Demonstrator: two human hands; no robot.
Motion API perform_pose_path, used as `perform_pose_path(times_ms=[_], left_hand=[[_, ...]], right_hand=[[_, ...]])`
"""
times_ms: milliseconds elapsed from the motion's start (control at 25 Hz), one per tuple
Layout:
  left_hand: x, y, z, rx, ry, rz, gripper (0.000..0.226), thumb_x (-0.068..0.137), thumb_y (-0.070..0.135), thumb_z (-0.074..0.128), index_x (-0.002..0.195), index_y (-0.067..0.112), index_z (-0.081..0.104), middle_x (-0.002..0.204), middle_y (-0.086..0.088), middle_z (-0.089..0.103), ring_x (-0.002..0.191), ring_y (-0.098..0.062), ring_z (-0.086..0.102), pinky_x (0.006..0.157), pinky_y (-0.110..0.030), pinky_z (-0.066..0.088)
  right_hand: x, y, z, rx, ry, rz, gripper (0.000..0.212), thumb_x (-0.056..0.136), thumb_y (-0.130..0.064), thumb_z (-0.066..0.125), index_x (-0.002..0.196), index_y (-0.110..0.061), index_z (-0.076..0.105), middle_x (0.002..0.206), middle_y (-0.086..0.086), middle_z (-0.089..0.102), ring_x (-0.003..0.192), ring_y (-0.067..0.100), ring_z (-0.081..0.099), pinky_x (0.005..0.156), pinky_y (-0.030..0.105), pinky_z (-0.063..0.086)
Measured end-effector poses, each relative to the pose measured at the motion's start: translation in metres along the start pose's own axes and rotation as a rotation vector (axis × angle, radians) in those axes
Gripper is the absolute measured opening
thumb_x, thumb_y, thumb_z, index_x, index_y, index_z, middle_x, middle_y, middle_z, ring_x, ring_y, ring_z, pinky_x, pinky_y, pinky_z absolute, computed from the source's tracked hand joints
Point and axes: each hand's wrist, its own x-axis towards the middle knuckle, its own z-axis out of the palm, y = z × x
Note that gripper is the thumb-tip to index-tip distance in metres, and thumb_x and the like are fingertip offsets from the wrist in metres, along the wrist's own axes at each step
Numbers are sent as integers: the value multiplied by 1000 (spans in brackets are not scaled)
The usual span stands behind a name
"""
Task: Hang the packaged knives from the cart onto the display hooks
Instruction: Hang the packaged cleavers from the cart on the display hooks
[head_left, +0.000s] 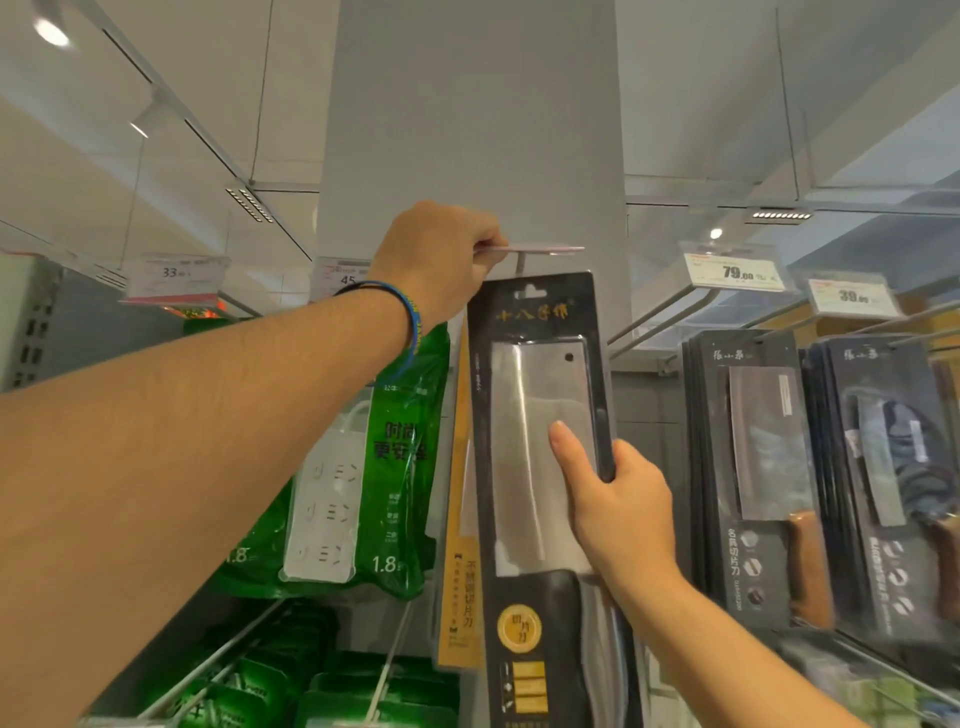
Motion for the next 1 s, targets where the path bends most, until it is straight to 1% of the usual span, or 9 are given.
perform_pose_path(times_ms=[40,80,120,320,440,600,720,880,1000], left_hand=[[0,0,0,-5,1,1,23,98,32,56,107,20,73,100,-2,74,93,-24,63,80,-33,47],[0,0,0,-6,1,1,22,98,32,57,107,21,74,100,-3,74,93,-25,63,81,-33,47],[1,0,-1,-4,-1,3,22,97,33,57,106,21,74,100,-3,74,94,-26,63,81,-34,48],[0,2,1,18,8,15,24,97,35,56,109,24,73,103,-3,74,96,-27,63,83,-35,48],[2,1,0,32,8,7,23,94,32,58,109,25,75,102,0,74,94,-24,63,82,-33,49],[2,3,0,33,1,-3,24,92,29,59,110,26,75,103,1,75,95,-23,63,82,-31,46],[2,4,-1,40,-13,-4,25,92,29,59,110,26,75,103,1,75,94,-23,62,81,-32,46],[4,6,-2,26,-28,-41,25,89,28,60,109,28,76,102,1,75,95,-24,62,83,-33,47],[4,5,-2,14,-23,-62,27,87,26,61,109,29,76,102,0,75,95,-25,62,82,-33,48]], right_hand=[[2,-2,1,-14,-30,23,66,78,-78,63,77,-13,64,72,-1,71,66,18,68,64,44,61],[1,-3,3,-22,-47,39,64,79,-76,64,81,-12,66,75,3,72,71,24,70,67,52,60],[0,-3,3,-25,-54,48,62,80,-75,65,81,-12,67,76,3,72,72,26,70,68,54,59],[-4,-1,5,-48,-65,59,65,79,-79,60,82,-14,65,76,3,70,72,23,69,62,44,60],[-7,-2,10,-77,-83,78,73,81,-80,58,86,-7,64,81,11,70,75,30,67,68,49,58],[-9,-8,7,-66,-112,103,67,81,-79,59,82,-12,67,76,1,72,71,20,68,63,36,56],[-5,-13,0,-71,-126,108,66,80,-79,60,74,-13,60,67,-4,67,60,15,62,51,25,48],[-2,-13,-4,-120,-122,103,70,79,-81,59,78,-11,62,73,4,69,70,28,66,59,39,54],[-3,-15,1,-215,-129,64,62,75,-86,56,74,-25,62,65,-8,66,61,12,62,53,32,48]])
